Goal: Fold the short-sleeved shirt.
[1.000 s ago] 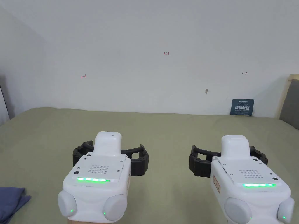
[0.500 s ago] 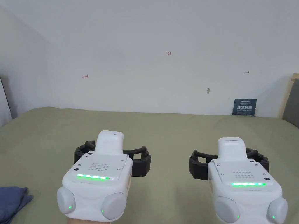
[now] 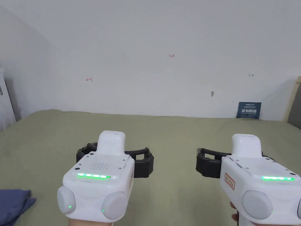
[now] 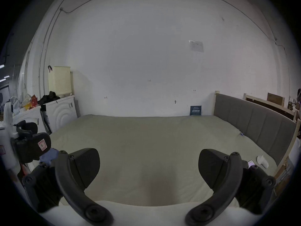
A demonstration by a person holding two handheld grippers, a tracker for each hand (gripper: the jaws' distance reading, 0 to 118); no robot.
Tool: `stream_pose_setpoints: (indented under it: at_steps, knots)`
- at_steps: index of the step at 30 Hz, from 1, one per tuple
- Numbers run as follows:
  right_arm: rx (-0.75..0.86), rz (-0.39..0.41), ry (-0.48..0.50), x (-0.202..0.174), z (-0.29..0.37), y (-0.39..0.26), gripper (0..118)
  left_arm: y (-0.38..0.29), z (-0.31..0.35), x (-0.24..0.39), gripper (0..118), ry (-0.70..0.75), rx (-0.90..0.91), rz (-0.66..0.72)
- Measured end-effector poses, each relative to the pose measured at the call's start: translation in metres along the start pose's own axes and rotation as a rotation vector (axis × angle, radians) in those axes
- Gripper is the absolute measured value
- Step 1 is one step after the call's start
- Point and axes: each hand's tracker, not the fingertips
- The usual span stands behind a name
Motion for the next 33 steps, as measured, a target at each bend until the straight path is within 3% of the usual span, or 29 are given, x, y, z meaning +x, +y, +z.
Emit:
stream_pose_setpoints:
  at_steps: [10,29,30,33]
  knots:
    - [0.032,0.083,-0.089,-0.011,0.001,0.004,118,0.003,0.000,-0.003,118,-0.009,-0.003,0.016]
    - [0.090,0.093,-0.100,-0.012,0.003,0.005,118,0.004,0.001,-0.003,118,-0.008,-0.005,0.018]
    - [0.102,0.096,-0.145,-0.013,0.002,0.005,118,0.004,0.000,-0.004,118,-0.007,-0.005,0.021]
    - [0.078,0.058,-0.150,-0.009,-0.002,0.007,118,0.004,0.000,-0.005,118,-0.007,-0.006,0.026]
